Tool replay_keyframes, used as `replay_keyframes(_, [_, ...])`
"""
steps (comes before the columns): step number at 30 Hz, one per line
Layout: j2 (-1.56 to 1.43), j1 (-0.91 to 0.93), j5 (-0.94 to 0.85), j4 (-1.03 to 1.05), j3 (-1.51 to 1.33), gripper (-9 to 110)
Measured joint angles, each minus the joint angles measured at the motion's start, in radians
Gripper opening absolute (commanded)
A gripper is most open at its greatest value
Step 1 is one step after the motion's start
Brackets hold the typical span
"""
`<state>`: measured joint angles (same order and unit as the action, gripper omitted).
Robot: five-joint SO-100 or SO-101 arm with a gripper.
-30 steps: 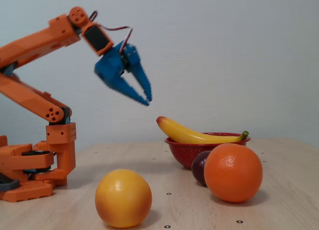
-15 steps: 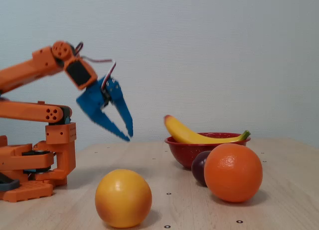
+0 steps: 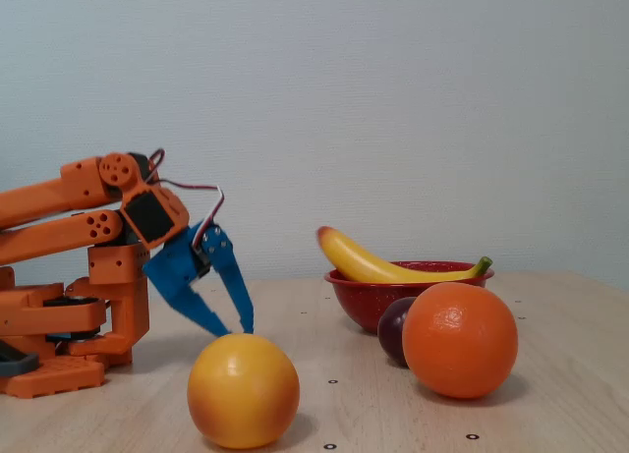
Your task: Put banana in the red bowl.
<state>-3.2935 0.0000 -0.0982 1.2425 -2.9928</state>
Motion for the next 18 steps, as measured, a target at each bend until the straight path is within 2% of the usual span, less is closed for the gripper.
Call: replay_keyframes(18, [-0.018,-0.002,0.063,-0.057,-0.092,0])
